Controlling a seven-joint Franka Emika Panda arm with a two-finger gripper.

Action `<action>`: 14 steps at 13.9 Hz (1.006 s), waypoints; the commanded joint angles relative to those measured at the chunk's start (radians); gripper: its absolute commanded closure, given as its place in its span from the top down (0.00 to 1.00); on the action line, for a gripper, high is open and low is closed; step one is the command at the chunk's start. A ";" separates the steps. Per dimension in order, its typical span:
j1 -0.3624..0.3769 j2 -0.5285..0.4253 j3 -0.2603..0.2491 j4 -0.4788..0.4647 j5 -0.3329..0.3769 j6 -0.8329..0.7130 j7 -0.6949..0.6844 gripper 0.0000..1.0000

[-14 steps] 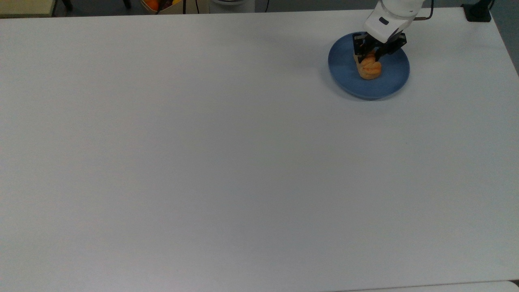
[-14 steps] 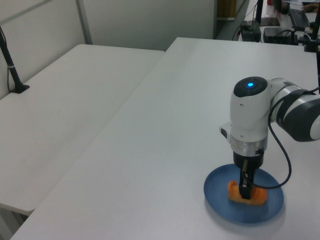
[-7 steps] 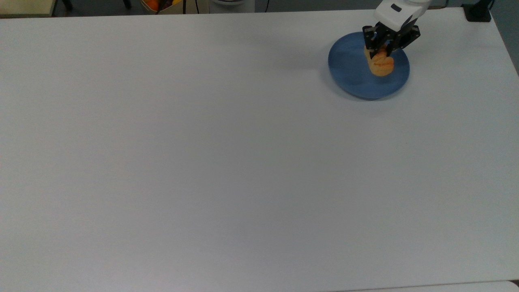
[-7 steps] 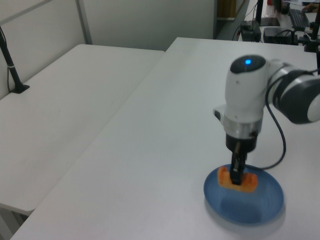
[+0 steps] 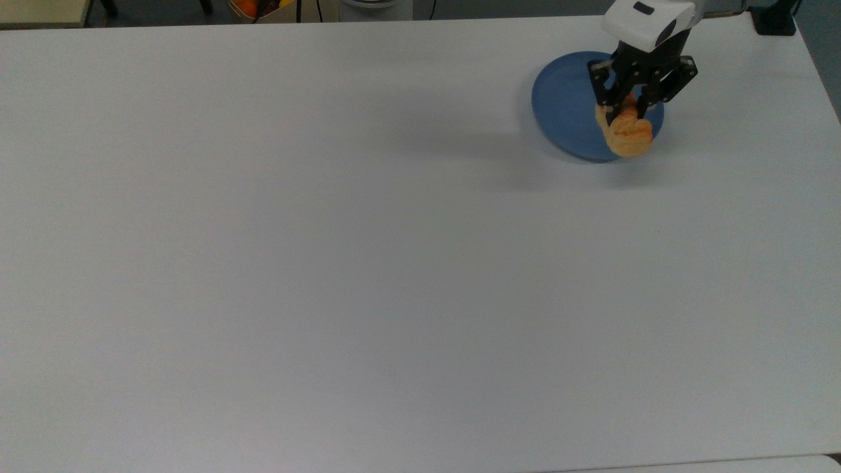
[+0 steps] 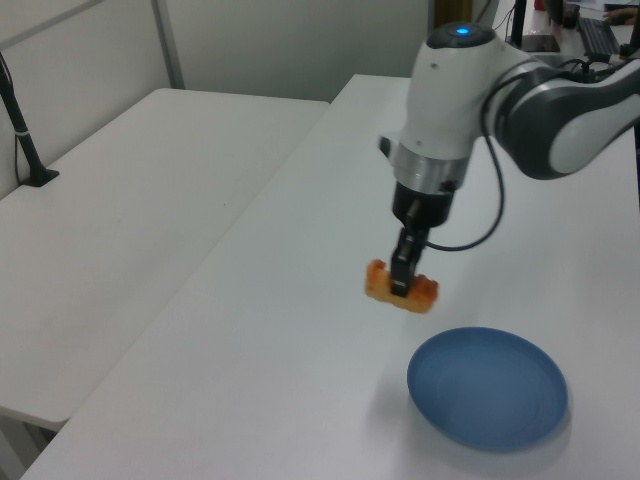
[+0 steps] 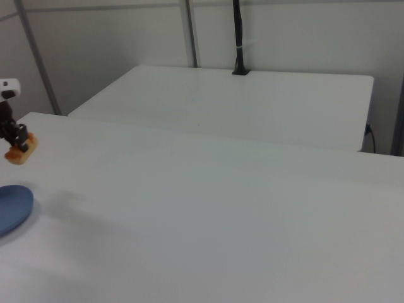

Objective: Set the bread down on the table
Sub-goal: 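Carry the bread roll away from the plate and lower it onto the table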

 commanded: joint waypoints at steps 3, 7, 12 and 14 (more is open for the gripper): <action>0.013 0.174 -0.107 0.110 -0.056 0.278 -0.039 0.35; 0.014 0.266 -0.124 0.110 -0.097 0.406 -0.036 0.36; 0.014 0.320 -0.124 0.114 -0.108 0.412 -0.034 0.45; 0.014 0.334 -0.130 0.130 -0.108 0.435 -0.031 0.67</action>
